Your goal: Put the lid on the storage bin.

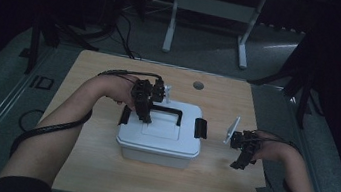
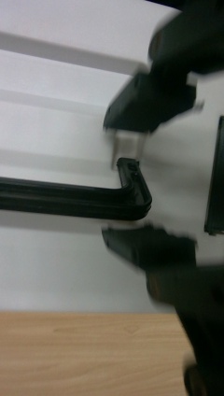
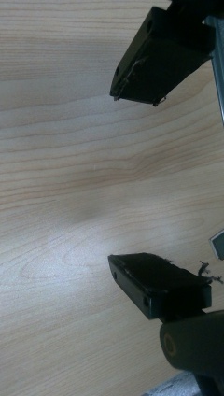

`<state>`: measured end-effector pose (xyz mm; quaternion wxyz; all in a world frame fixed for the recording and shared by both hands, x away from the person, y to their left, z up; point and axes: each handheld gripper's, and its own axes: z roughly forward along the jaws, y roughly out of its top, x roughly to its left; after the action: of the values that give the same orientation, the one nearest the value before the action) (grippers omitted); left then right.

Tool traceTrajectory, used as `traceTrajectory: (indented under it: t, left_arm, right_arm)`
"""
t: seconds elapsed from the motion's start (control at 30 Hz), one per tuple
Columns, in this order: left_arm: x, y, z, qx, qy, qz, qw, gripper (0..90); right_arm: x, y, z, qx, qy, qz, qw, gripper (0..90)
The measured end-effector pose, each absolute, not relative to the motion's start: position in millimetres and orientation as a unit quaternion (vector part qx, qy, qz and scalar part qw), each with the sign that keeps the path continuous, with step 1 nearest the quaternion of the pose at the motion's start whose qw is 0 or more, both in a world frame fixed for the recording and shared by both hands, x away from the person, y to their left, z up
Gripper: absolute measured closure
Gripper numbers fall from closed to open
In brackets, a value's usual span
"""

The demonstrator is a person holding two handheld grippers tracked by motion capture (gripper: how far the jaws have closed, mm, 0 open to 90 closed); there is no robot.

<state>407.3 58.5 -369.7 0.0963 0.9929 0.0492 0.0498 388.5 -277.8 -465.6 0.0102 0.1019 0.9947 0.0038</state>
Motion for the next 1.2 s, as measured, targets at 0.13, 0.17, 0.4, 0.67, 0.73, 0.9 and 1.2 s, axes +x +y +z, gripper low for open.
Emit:
traceTrajectory:
  t: [0.13, 0.17, 0.4, 0.67, 0.73, 0.9, 1.2]
  left_arm:
    - [409, 65, -369, 0.989, 0.078, 0.068, 0.107, 13.3]
    - [409, 65, -369, 0.989, 0.078, 0.068, 0.107, 9.6]
    - [407, 85, -370, 0.984, 0.095, 0.055, 0.141, 0.7]
    - [396, 122, -376, 0.975, 0.126, 0.063, 0.173, 0.7]
    - [392, 131, -378, 0.975, 0.125, 0.064, 0.170, 0.8]
    - [381, 157, -384, 0.972, 0.143, 0.063, 0.173, 0.8]
    - [365, 190, -395, 0.967, 0.163, 0.069, 0.184, 0.8]
  right_arm:
    - [388, -277, -465, 0.101, 0.995, 0.003, 0.013, 16.0]
    - [389, -277, -465, 0.102, 0.995, 0.004, 0.013, 16.0]
    - [389, -277, -464, 0.103, 0.995, 0.005, 0.014, 16.0]
    - [386, -279, -461, 0.109, 0.994, 0.023, 0.020, 16.1]
    - [386, -281, -461, 0.112, 0.993, 0.023, 0.020, 16.0]
    - [385, -281, -462, 0.111, 0.993, 0.023, 0.025, 16.0]
    - [383, -284, -464, 0.119, 0.992, 0.025, 0.025, 16.0]
